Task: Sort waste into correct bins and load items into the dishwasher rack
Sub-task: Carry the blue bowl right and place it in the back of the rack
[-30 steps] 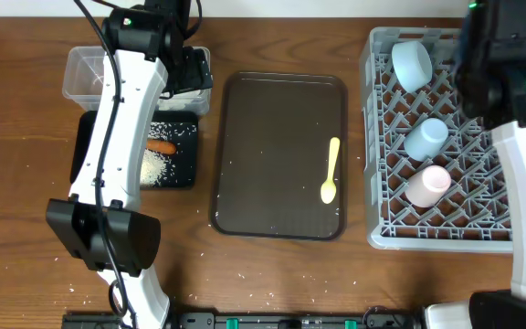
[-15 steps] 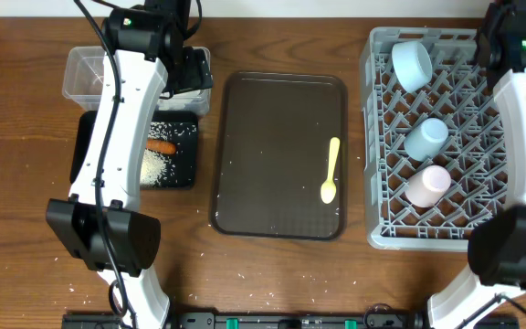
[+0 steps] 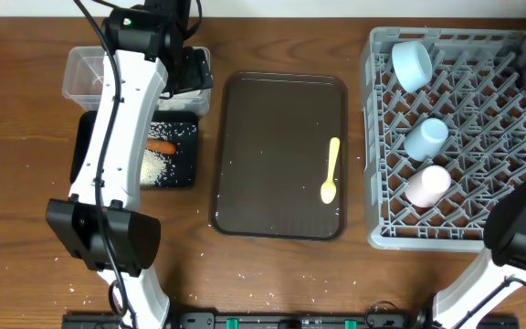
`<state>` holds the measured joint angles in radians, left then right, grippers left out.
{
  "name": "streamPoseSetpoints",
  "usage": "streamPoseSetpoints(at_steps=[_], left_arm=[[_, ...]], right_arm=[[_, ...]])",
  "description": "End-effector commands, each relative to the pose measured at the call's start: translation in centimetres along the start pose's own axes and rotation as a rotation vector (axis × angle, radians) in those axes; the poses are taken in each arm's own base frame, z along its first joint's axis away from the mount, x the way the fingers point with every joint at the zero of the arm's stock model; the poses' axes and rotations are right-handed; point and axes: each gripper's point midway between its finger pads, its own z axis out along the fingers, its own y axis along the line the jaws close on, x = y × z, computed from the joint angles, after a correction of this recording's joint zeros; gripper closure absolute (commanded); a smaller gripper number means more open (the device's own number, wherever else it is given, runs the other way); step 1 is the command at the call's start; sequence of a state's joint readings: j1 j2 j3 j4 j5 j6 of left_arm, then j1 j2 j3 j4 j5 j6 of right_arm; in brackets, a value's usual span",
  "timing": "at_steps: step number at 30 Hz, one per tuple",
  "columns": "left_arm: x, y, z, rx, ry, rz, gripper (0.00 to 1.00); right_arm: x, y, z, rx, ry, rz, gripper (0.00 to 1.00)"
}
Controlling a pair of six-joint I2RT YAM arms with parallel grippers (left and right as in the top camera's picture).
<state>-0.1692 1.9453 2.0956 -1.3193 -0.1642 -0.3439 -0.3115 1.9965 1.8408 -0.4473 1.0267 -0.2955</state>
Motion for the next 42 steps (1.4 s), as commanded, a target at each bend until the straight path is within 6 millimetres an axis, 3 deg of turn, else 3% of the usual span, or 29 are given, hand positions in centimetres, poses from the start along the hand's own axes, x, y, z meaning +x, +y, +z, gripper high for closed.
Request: streamPoseSetpoints(at_steps=[1, 18, 26, 33, 42], left_arm=[[0.0, 0.3, 0.3, -0.017, 0.005, -0.006, 0.02], [0.0, 0.3, 0.3, -0.017, 0.005, -0.006, 0.02], [0.0, 0.3, 0.3, -0.017, 0.005, -0.006, 0.02], [0.0, 0.3, 0.3, -0.017, 0.005, -0.006, 0.02], [0.0, 0.3, 0.3, -0.017, 0.005, -0.006, 0.02]], right_arm=[[0.2, 0.4, 0.9, -0.050, 0.000, -0.033, 0.98], [2.3, 1.3, 3.9, -0.162, 0.012, -0.273, 0.99], [2.1, 2.3, 4.3, -0.206, -0.025, -0.362, 0.99], [0.9, 1.3, 4.8, -0.162, -0.063, -0.367, 0.99], [1.4, 0.8, 5.6, -0.160, -0.044, -0.355, 0.99]])
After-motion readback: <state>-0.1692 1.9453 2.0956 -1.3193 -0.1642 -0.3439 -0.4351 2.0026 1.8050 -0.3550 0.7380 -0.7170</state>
